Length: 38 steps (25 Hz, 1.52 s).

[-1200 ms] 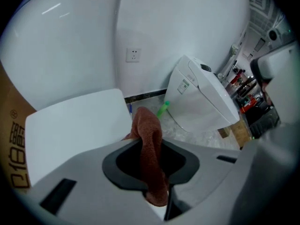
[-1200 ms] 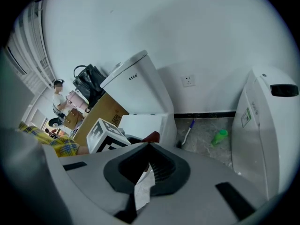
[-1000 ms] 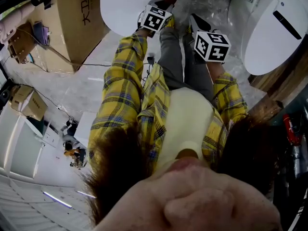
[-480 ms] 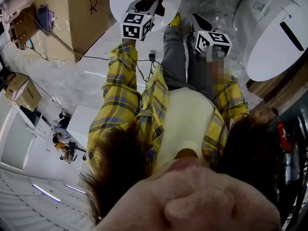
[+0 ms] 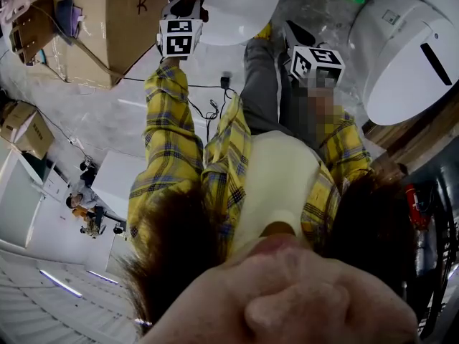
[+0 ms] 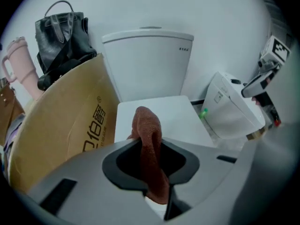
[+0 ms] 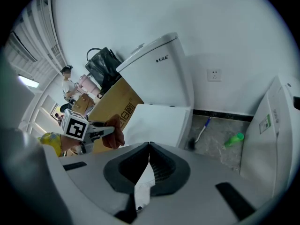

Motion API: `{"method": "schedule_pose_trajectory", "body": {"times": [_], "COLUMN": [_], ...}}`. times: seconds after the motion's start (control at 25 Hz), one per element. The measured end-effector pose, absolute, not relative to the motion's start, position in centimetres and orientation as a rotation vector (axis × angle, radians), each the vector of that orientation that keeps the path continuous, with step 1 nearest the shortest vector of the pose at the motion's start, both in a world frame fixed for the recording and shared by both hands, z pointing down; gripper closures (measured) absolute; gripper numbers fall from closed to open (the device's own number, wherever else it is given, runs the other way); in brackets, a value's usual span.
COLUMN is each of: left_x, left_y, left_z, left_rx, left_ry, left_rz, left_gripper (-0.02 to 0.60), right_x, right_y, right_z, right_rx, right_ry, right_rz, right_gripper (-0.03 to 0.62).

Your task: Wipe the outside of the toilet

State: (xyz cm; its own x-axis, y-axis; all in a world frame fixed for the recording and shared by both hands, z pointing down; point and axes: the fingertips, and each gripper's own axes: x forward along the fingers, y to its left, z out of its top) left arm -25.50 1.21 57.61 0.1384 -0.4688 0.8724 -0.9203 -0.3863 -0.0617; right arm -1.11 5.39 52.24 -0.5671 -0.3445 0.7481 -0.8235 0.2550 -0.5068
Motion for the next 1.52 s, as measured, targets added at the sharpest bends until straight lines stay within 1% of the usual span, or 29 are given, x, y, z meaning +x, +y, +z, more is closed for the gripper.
{"method": "schedule_pose_trajectory", "body": {"times": [0.12, 0.4, 0.48, 0.72, 1.0, 1.52], "left_x": [-27.7, -30.9, -30.7, -29.4, -26.1, -16.7], "left_y": [1.3, 0.6, 0.7, 2.2, 2.6, 4.0], "left_z": [59.9, 64.1, 65.0, 67.0, 67.8, 67.6], "left_rx": [1.833, 1.655, 1.640, 1.585, 1.636, 1.765], "left_ry": [-1.364, -1.401, -1.381, -1.357, -1.340, -1.154], "left_rz": [1.305, 1.437, 1.420, 1.226, 1.107, 1.126], "left_gripper": [0.499, 0.499, 0.499, 0.499, 0.499, 0.499], "right_x": [-1.2, -1.8, -2.0, -2.6, -2.4, -0.9], "right_y": [5.5, 5.7, 5.7, 6.1, 6.5, 7.1], "right_z": [52.5, 53.2, 53.3, 53.4, 53.6, 53.6], "right_rx": [1.047, 1.028, 1.024, 1.014, 1.017, 1.047], "right_ry": [-2.029, -2.015, -2.016, -2.014, -2.007, -2.003], "right_rz": [1.275, 1.273, 1.273, 1.281, 1.281, 1.305], "right_gripper": [0.569, 0.569, 0.569, 0.569, 0.569, 0.569]}}
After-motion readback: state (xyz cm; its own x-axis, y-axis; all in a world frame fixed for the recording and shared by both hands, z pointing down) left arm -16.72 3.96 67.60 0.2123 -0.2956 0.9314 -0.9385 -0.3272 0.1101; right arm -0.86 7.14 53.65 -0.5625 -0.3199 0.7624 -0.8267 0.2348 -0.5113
